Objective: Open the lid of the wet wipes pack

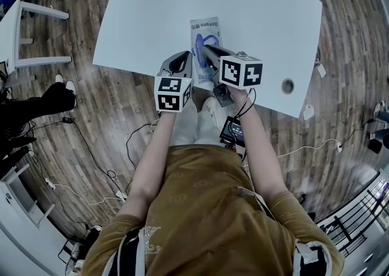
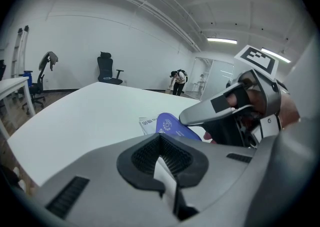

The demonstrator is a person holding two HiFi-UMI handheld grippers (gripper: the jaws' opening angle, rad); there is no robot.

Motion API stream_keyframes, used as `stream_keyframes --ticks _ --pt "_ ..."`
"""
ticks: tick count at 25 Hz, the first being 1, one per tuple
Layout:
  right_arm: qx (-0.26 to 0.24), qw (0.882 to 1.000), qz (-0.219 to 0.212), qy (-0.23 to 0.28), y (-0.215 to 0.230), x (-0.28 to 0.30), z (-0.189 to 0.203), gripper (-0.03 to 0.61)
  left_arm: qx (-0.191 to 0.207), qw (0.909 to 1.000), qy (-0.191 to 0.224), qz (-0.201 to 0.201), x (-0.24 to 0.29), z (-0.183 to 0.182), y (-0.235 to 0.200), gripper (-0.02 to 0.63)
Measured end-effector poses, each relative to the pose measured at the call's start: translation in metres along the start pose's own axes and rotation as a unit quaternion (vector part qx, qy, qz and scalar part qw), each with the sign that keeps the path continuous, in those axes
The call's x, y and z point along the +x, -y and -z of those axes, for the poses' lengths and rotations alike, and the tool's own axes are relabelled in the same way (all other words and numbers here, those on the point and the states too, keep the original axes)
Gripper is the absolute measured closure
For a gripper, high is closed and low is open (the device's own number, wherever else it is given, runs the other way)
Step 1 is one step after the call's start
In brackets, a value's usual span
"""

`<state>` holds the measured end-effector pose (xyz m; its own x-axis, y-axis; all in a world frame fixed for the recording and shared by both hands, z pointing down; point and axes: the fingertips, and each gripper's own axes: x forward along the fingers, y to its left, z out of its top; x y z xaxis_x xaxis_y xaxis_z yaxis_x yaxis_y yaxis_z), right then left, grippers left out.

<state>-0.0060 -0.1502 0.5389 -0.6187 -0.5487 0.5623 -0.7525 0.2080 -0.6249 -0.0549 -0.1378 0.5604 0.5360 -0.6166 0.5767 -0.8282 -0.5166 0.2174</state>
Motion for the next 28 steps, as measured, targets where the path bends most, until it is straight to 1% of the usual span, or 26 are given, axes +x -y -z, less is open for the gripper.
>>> stream_keyframes --ticks 8,12,14,19,24,28 --pt "0.002 1.0 -0.004 0.0 -0.006 0.006 0.002 0.542 -0.007 0.9999 0.007 -0.003 -0.003 -0.002 -0.008 0.612" --pt "0.004 1.0 -0.015 -0.002 -0.013 0.012 0.005 0.545 -0.011 0.9998 0.012 -0.005 -0.004 -0.003 -0.011 0.612" --pt "0.003 1.0 -0.018 -0.003 -0.015 0.015 0.006 0.558 -0.013 0.9998 0.014 -0.007 -0.005 -0.004 -0.013 0.612" --pt "-0.002 0.999 -0.03 -0.009 -0.023 0.025 0.007 0.558 -0.021 0.9995 0.018 -0.015 -0.007 -0.005 -0.021 0.612" --pt "0.013 0.999 -0.053 -0.005 -0.028 0.034 0.011 0.558 -0.027 0.9991 0.027 -0.018 -0.009 -0.008 -0.027 0.612" --pt "0.011 0.998 -0.058 -0.007 -0.029 0.041 0.015 0.558 -0.028 0.9991 0.027 -0.016 -0.006 -0.008 -0.03 0.612"
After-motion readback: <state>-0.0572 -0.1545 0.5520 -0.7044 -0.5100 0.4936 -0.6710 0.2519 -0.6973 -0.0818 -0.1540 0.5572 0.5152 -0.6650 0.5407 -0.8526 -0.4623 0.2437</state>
